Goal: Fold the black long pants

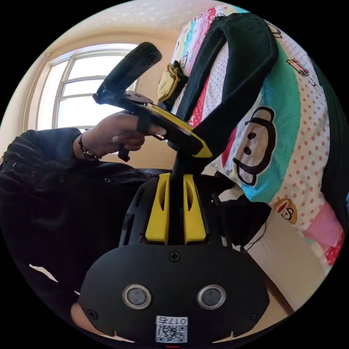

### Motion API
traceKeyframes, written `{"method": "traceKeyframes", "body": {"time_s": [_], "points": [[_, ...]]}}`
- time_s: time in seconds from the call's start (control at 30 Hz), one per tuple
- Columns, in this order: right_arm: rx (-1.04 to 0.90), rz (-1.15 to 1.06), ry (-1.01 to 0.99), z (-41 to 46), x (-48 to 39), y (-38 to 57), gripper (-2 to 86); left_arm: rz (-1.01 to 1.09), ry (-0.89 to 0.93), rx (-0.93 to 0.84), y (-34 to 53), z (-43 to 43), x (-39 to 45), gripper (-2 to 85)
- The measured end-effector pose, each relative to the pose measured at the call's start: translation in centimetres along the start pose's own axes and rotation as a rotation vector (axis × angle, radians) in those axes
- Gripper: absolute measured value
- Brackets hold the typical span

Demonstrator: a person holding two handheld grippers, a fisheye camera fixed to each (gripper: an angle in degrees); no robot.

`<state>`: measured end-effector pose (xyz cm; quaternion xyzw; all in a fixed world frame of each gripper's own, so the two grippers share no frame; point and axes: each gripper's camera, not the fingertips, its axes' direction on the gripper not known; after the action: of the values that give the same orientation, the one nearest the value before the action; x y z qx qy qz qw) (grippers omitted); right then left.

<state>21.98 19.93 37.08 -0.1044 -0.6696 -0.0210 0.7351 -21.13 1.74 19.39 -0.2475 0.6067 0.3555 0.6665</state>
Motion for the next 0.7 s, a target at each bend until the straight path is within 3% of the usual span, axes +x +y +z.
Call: {"method": "traceKeyframes", "body": {"time_s": [0.17, 0.43, 0.6, 0.7], "points": [[-0.089, -0.141, -0.008, -7.2, 0.1, -1.3, 8.8, -0.036, 0.153, 0.153, 7.2, -3.9, -4.3, 3.5], [0.384, 0.062, 0.315, -23.7, 10.4, -25.0, 15.9, -0.077, 0.421, 0.361, 16.2, -8.2, -9.2, 3.3], [0.508, 0.340, 0.364, -24.8, 20.4, -35.9, 16.8, -0.099, 0.719, 0.510, 21.5, -8.9, -13.4, 3.4], [0.602, 0.368, 0.279, -23.6, 22.8, -37.6, 10.1, -0.113, 0.863, 0.594, 24.5, -9.7, -16.6, 3.3]]}}
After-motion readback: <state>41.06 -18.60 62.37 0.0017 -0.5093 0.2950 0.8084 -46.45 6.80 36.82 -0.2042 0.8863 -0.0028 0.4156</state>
